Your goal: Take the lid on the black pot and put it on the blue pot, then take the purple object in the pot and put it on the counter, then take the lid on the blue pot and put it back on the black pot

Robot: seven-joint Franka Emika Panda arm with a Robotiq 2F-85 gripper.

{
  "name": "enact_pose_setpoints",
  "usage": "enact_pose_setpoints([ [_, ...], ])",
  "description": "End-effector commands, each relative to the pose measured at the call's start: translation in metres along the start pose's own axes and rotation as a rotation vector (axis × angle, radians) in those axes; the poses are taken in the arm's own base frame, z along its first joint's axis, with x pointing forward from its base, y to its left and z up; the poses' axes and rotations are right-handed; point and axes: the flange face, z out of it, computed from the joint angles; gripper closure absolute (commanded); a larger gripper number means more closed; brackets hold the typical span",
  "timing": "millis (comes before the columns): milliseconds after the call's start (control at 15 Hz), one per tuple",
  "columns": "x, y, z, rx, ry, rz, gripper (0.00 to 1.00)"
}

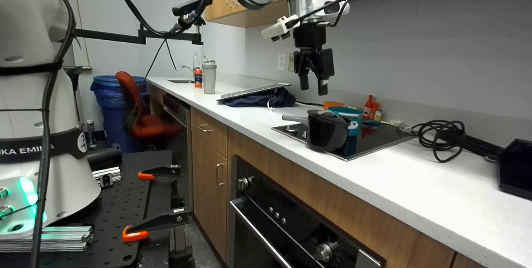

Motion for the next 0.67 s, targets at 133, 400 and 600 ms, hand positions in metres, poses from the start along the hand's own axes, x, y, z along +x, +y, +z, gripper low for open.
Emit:
enact_pose_setpoints([
  [133,0.025,-0.001,0.017,-0.013,0.015,0.012,0.00],
  [400,0.035,0.000,0.029,-0.010,0.005,0.020,0.00],
  [600,0.044,0.002,0.034,-0.010,0.004,0.027,0.00],
])
